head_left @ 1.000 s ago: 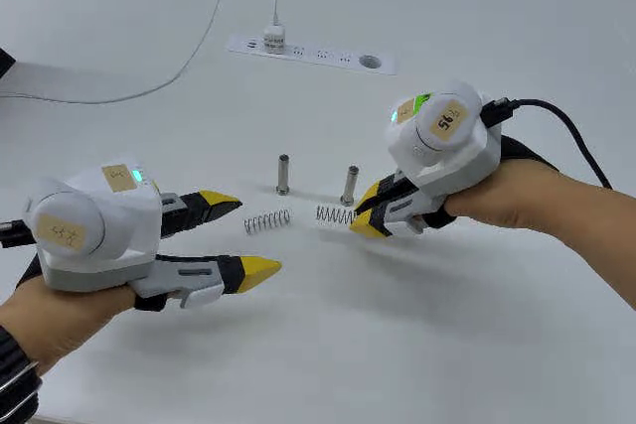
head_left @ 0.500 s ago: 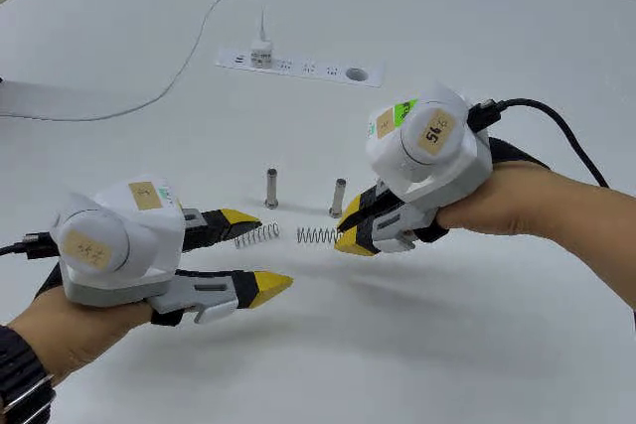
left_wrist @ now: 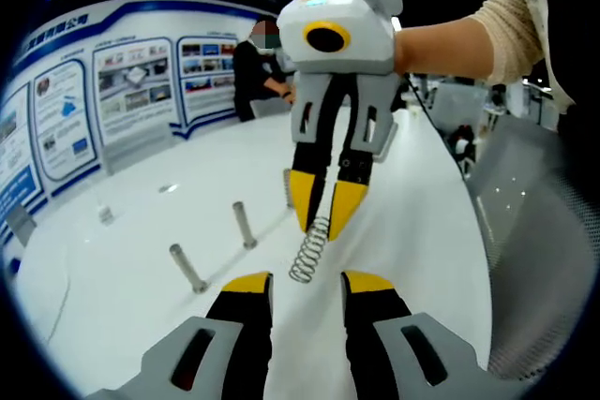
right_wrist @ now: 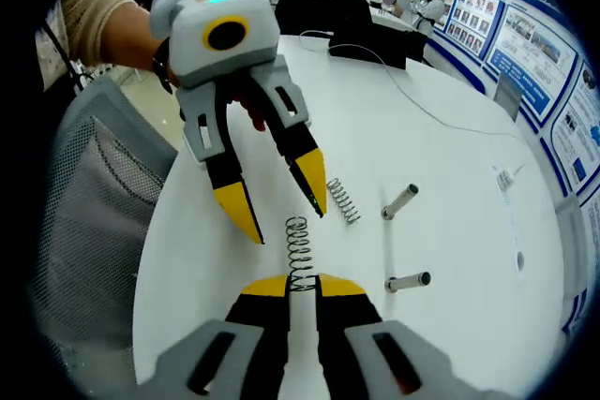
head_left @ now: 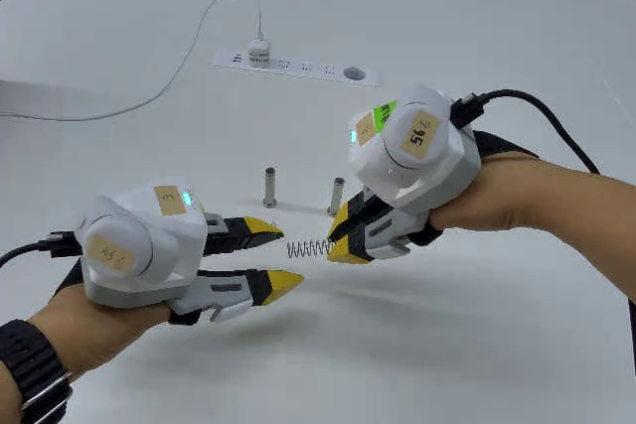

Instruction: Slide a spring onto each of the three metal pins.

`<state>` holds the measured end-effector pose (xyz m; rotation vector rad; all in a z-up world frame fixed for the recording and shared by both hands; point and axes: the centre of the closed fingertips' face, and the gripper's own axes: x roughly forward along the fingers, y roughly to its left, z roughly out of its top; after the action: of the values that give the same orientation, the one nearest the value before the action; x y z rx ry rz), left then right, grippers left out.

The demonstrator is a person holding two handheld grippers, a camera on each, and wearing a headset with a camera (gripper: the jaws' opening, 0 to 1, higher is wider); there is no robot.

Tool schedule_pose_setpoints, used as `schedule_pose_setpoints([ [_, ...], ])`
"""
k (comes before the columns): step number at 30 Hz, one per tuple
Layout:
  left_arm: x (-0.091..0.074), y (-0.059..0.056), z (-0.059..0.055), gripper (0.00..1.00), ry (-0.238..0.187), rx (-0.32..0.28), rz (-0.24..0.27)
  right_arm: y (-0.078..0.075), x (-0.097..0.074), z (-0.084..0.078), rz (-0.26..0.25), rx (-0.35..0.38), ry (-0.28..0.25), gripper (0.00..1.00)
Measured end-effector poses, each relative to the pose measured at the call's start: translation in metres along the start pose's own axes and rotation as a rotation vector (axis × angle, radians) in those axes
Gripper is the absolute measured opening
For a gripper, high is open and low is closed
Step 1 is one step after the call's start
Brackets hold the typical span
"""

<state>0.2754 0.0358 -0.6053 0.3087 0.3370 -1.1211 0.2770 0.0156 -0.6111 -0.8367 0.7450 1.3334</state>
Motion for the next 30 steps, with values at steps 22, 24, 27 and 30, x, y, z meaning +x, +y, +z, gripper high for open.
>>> schedule_pose_setpoints([
  [22,0.003,-0.007,-0.007,0.12,0.034,0.068,-0.009,0.012,0.0,0.005,0.05,-0.013,0.034,0.11],
  [24,0.003,-0.007,-0.008,0.12,0.037,0.065,-0.008,0.012,-0.002,0.008,0.048,-0.016,0.03,0.11],
  [27,0.003,-0.005,-0.009,0.12,0.04,0.062,-0.002,0.012,-0.006,0.013,0.044,-0.018,0.011,0.11],
  [30,0.002,-0.003,-0.009,0.11,0.038,0.058,0.002,0.012,-0.009,0.02,0.041,-0.018,-0.011,0.11],
])
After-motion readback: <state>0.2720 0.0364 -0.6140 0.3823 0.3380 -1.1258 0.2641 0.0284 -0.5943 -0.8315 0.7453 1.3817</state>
